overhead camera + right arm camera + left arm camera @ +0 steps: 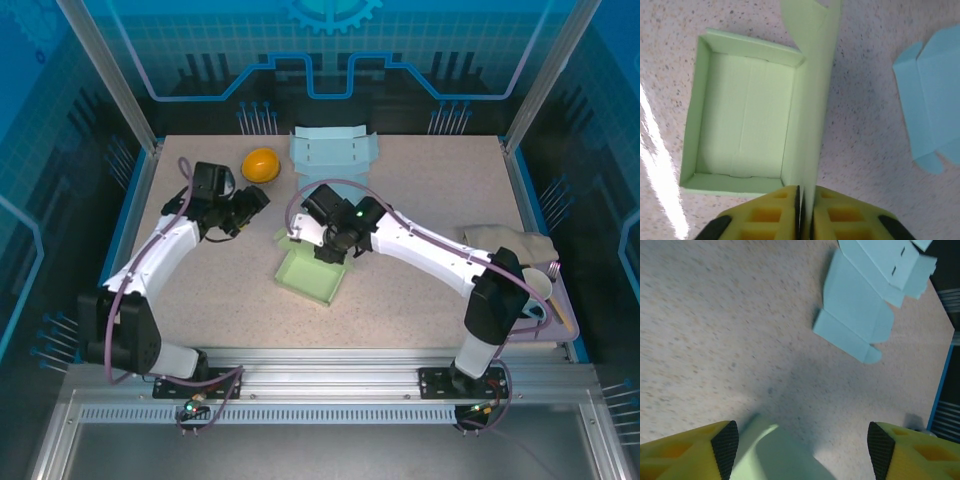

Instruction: Fold the paper box

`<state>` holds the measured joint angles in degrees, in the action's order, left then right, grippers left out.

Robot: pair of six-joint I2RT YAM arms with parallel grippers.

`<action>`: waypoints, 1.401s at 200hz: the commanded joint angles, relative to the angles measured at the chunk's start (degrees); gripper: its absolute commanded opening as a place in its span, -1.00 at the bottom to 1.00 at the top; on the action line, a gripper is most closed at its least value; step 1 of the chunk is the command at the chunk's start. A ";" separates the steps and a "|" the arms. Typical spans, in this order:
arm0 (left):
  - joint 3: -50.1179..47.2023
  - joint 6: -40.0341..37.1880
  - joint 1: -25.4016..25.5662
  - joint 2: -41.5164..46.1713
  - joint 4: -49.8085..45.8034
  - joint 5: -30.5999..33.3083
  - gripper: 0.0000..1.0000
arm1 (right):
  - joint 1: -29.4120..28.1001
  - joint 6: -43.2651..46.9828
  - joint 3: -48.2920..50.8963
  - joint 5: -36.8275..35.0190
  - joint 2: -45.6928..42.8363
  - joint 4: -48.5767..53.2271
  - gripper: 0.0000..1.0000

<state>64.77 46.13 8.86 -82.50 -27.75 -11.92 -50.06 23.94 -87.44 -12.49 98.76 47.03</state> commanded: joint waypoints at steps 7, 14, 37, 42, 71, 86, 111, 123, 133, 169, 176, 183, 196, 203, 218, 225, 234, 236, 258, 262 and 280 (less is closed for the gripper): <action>3.77 2.31 4.14 -3.22 -5.12 -1.19 0.45 | -1.71 6.51 3.50 -3.41 -3.10 -5.49 -0.87; 3.55 2.26 4.77 -3.38 -5.31 -0.81 0.46 | -1.79 6.86 3.76 -3.87 -3.60 -6.24 -0.88; 1.36 3.72 5.29 -3.27 -3.85 -1.54 0.49 | -1.79 7.82 4.80 -4.01 -4.80 -8.28 -0.88; 1.01 4.10 5.40 -3.17 -3.74 -1.90 0.49 | -1.79 7.73 4.84 -4.22 -4.81 -8.50 -0.89; -0.60 5.27 8.53 -1.45 -5.40 1.96 0.52 | -1.86 6.30 4.30 -5.26 -4.25 -8.74 -0.87; -1.60 5.95 9.82 -1.55 -5.15 2.81 0.54 | -1.96 6.12 4.81 -5.44 -4.19 -9.34 -0.87; -2.82 8.19 10.88 -3.25 -3.86 0.63 0.53 | -2.14 5.41 5.48 -5.17 -4.54 -10.27 -0.87; -3.84 9.93 11.86 -3.09 -1.70 -0.39 0.51 | -2.19 5.24 5.97 -5.35 -4.72 -10.83 -0.87; -4.21 11.11 13.07 -2.80 -0.45 -0.41 0.50 | -2.25 5.06 6.42 -5.36 -4.89 -11.29 -0.87; -3.16 11.91 16.77 -2.87 -0.84 2.48 0.39 | -2.94 4.80 8.43 -6.30 -4.81 -12.51 -0.88; -3.37 11.89 17.14 -3.05 -0.82 2.90 0.37 | -3.17 4.80 8.96 -6.74 -4.81 -12.78 -0.88; -3.72 12.03 17.40 -3.26 -0.84 3.09 0.35 | -3.34 4.72 9.56 -7.10 -4.89 -13.13 -0.88; -4.61 12.00 17.65 -3.68 -0.66 3.39 0.33 | -3.80 4.49 10.80 -7.41 -5.23 -13.82 -0.87; -5.31 11.97 17.77 -3.78 -0.40 3.44 0.33 | -3.93 4.38 11.34 -7.59 -5.33 -14.24 -0.85; -6.76 12.23 18.15 -3.72 -0.05 4.04 0.30 | -4.25 3.76 12.41 -7.70 -5.68 -14.76 -0.78; -7.36 12.27 18.34 -3.70 -0.02 4.55 0.28 | -4.33 3.25 12.74 -7.65 -5.85 -14.85 -0.72; -8.09 12.39 18.40 -3.65 0.14 4.94 0.25 | -4.32 2.71 13.01 -7.64 -6.12 -14.97 -0.63; -8.19 12.36 18.41 -3.68 0.19 4.97 0.24 | -4.34 2.52 13.07 -7.64 -6.12 -15.08 -0.62; -9.03 12.54 18.69 -3.56 0.24 5.87 0.17 | -4.28 0.80 13.72 -6.99 -7.06 -15.87 -0.51; -9.13 12.58 18.68 -3.60 0.22 6.01 0.16 | -4.27 0.40 13.68 -6.73 -7.23 -15.99 -0.51; -9.14 12.68 18.82 -3.57 0.04 6.76 0.12 | -4.30 -1.42 13.23 -5.97 -7.36 -15.68 -0.23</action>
<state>56.97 58.57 27.09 -85.47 -26.59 -7.55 -53.84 26.13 -73.82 -19.05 94.06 33.80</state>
